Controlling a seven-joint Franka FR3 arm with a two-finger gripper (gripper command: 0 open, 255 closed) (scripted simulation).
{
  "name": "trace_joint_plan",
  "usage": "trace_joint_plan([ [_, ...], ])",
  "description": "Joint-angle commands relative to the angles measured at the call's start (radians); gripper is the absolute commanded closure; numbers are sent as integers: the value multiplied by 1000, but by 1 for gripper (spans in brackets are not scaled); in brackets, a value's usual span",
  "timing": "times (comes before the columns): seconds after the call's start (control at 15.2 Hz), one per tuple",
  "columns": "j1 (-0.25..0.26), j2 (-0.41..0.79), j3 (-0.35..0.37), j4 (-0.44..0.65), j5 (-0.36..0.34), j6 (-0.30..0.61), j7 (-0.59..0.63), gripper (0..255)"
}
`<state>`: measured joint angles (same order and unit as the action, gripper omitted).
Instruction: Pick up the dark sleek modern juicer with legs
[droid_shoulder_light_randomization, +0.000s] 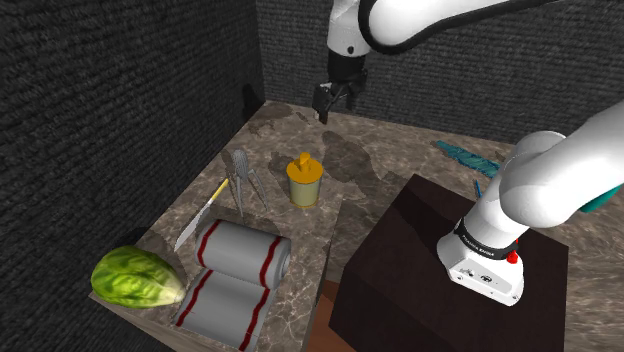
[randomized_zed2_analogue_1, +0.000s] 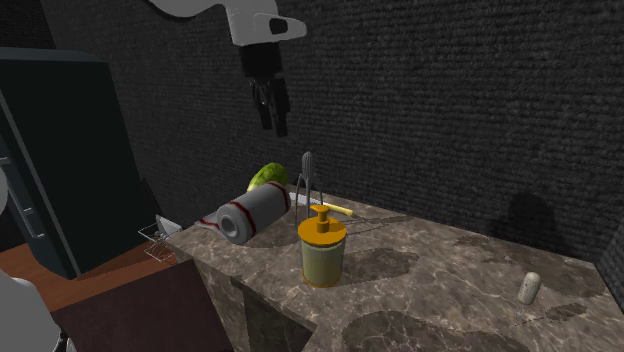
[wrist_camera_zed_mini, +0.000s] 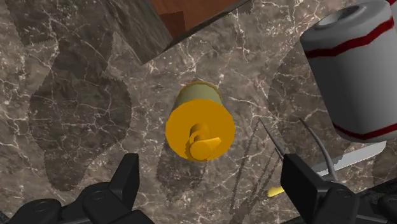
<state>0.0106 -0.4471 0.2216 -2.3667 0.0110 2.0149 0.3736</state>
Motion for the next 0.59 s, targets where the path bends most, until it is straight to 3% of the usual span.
trace_joint_plan([
  [0.0,0,78,33,32,-7,55,47,0],
  [0.53,-1,369,125,205,-106,192,229,0],
])
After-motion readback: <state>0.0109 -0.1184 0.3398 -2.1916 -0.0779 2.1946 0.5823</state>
